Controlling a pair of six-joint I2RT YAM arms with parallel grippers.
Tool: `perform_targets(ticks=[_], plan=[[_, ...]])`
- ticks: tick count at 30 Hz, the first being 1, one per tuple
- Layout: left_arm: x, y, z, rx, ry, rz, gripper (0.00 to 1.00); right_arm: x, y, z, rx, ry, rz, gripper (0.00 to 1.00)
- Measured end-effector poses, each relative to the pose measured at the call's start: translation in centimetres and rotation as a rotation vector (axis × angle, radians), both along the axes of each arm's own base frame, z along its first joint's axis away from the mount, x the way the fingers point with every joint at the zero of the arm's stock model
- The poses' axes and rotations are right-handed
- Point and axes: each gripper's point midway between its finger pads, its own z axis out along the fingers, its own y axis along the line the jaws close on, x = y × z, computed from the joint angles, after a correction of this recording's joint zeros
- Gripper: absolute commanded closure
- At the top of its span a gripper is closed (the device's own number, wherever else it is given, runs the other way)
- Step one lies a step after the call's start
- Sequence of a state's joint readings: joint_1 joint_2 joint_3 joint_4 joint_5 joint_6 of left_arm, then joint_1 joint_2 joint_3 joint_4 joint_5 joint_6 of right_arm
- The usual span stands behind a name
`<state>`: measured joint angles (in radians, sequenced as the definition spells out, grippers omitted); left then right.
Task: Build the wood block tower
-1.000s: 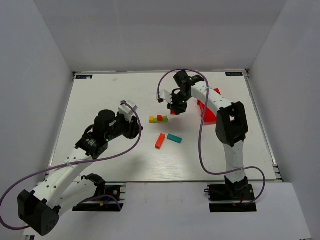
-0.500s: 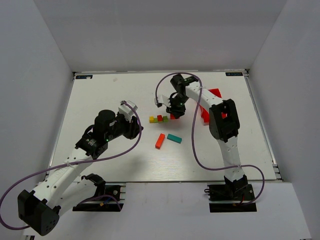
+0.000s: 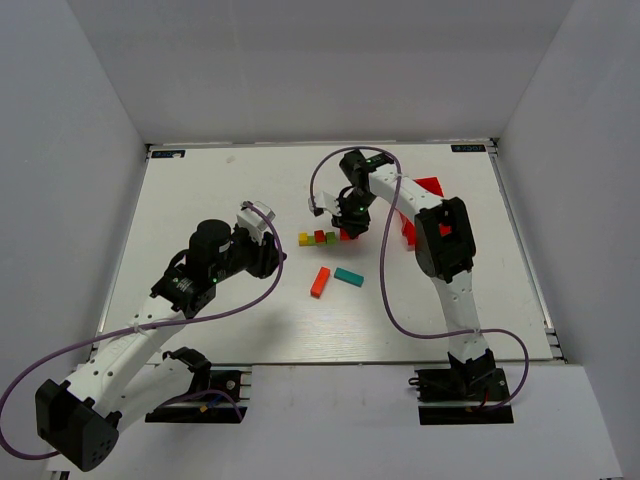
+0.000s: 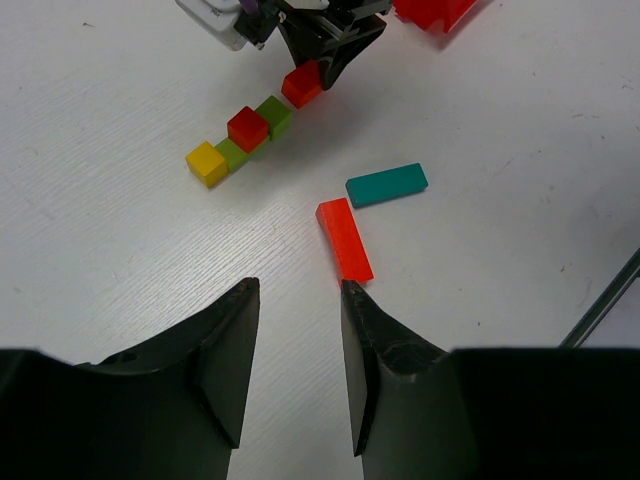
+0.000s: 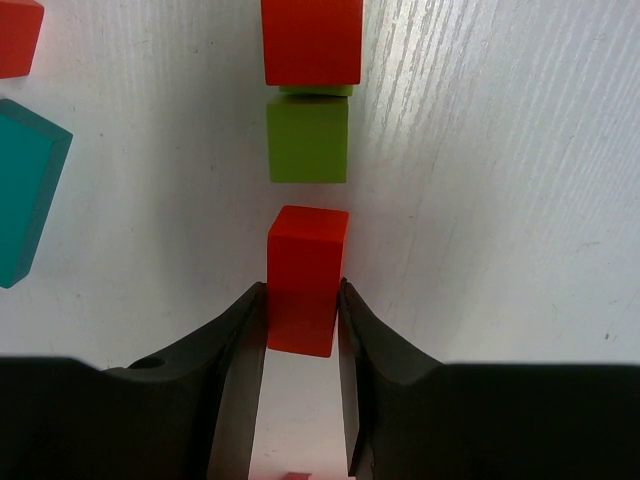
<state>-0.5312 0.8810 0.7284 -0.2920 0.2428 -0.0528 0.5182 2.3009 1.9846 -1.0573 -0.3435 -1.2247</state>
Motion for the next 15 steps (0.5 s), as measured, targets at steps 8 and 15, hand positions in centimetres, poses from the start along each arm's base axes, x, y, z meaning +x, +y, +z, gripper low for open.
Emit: perform_targets(ticks=[8, 15], plan=[[0.00, 0.00, 0.00, 0.000, 0.000, 0.000, 0.51, 0.13, 0.11, 0.20, 0.004, -0.005, 0.003, 0.97], [0.00, 0.00, 0.00, 0.000, 0.000, 0.000, 0.51, -0.01, 0.13, -0.41, -0.001, 0.009, 0.004, 0.96]])
